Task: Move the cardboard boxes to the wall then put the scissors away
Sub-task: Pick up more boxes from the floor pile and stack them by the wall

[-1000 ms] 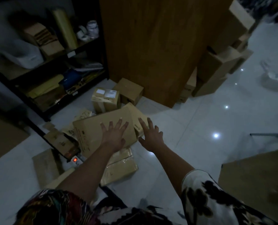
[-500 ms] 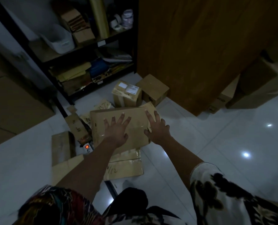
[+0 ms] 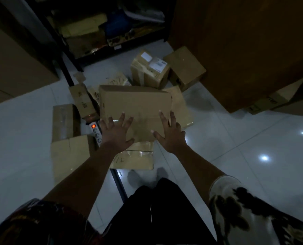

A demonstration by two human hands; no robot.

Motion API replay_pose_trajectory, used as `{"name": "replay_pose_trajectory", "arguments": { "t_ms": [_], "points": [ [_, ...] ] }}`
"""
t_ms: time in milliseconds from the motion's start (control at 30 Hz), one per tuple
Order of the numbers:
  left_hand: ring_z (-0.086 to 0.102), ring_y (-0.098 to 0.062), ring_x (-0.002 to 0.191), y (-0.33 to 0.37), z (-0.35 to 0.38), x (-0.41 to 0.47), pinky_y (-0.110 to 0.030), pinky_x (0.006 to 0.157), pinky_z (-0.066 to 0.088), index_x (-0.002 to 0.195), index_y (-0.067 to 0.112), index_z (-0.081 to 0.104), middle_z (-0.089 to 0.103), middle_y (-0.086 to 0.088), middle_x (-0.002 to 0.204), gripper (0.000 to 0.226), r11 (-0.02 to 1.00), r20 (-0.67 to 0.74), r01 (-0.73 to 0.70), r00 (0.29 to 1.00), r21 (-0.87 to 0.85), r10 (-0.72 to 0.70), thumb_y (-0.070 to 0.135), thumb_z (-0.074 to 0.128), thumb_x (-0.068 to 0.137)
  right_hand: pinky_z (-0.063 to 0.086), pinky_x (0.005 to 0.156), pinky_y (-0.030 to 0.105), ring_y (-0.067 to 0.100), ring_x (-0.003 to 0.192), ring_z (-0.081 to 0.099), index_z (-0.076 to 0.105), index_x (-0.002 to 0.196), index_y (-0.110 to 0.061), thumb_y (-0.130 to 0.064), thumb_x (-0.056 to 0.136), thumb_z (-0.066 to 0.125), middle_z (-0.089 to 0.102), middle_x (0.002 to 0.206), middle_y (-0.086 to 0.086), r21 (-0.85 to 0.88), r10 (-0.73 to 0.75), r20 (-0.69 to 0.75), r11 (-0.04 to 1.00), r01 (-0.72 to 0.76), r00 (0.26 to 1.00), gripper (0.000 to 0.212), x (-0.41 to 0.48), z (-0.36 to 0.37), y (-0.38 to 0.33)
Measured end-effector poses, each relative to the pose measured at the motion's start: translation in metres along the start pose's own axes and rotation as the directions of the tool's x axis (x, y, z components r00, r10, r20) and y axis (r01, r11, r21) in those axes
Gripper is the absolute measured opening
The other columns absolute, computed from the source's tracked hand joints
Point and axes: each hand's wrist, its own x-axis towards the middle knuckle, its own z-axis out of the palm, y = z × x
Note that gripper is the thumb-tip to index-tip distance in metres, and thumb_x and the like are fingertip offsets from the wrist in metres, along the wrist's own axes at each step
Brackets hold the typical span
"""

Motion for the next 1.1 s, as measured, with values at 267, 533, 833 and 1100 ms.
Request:
{"name": "replay_pose_trajectory", "arguments": {
  "t_ms": [267,533,833,1100],
  "points": [
    [0.001,-0.052,0.143,0.000,0.091,0.015,-0.070,0.110,0.005,0.150,0.037,-0.012,-0.014,-0.001,0.162,0.098,0.985,0.059,0.090,0.995,-0.146,-0.082,0.071,0.049,0.082,0.030,0.103,0.066,0.042,0.143,0.020,-0.004,0.151,-0.047,-0.076,0.086,0.035,-0.005,0.163,0.001,0.018,0.062,0.113,0.998,-0.064,0.992,0.082,0.038,0.056,0.046],
    [0.005,-0.055,0.141,-0.031,0.149,0.073,-0.076,0.100,-0.010,0.152,0.037,-0.003,-0.017,0.001,0.158,0.101,0.982,-0.085,0.182,0.979,-0.047,-0.185,0.074,0.051,0.076,0.031,0.105,0.064,0.042,0.143,0.021,-0.005,0.152,-0.043,-0.073,0.088,0.032,-0.010,0.164,0.002,0.053,0.129,0.115,0.989,-0.136,0.985,0.081,0.093,0.131,0.090],
    [0.001,-0.057,0.140,-0.057,0.207,0.112,-0.085,0.094,0.010,0.151,0.042,-0.002,-0.010,-0.001,0.162,0.101,0.993,-0.242,0.119,0.963,-0.005,-0.116,0.083,0.030,0.065,0.034,0.101,0.067,0.037,0.148,0.003,-0.005,0.152,-0.044,-0.073,0.085,0.041,-0.013,0.162,0.005,-0.001,0.059,0.109,0.998,-0.059,0.992,0.086,0.152,0.188,0.125],
    [0.002,-0.058,0.140,-0.055,0.219,0.138,-0.082,0.098,0.010,0.152,0.043,0.007,-0.009,-0.003,0.163,0.098,0.984,-0.307,0.173,0.935,-0.037,-0.176,0.081,0.037,0.068,0.033,0.107,0.064,0.049,0.141,0.020,0.000,0.155,-0.033,-0.075,0.085,0.043,-0.005,0.161,0.019,0.120,0.046,-0.034,0.992,-0.041,0.998,0.092,0.202,0.215,0.150]
  ]
}}
